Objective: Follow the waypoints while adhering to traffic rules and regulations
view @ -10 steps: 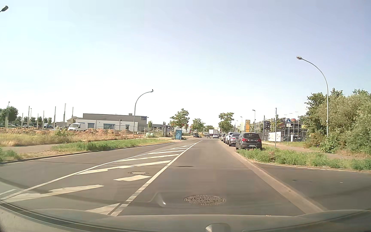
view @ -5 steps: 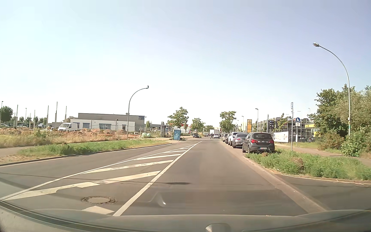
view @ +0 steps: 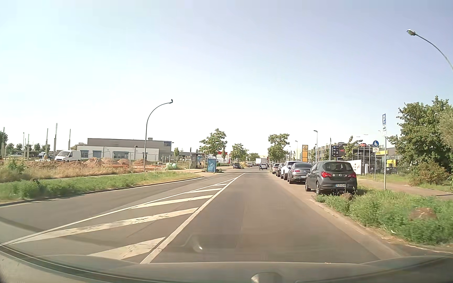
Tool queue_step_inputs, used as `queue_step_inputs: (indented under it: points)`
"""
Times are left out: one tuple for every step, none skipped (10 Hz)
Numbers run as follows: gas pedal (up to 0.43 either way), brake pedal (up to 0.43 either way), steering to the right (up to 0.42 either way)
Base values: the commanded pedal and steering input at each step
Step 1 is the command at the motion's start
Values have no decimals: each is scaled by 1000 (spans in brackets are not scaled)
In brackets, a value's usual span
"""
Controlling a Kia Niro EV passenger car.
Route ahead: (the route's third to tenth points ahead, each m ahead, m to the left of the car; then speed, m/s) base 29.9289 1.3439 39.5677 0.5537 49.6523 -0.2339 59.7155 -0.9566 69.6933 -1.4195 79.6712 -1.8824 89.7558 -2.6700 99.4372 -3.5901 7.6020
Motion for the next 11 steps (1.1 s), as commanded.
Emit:
queue_step_inputs:
  points:
    - [110, 37, 11]
    - [110, 30, 11]
    - [110, 30, 11]
    - [110, 30, 11]
    - [110, 30, 11]
    - [110, 30, 16]
    - [130, 30, 22]
    - [138, 30, 25]
    - [138, 30, 25]
    - [138, 30, 23]
    - [138, 30, 18]
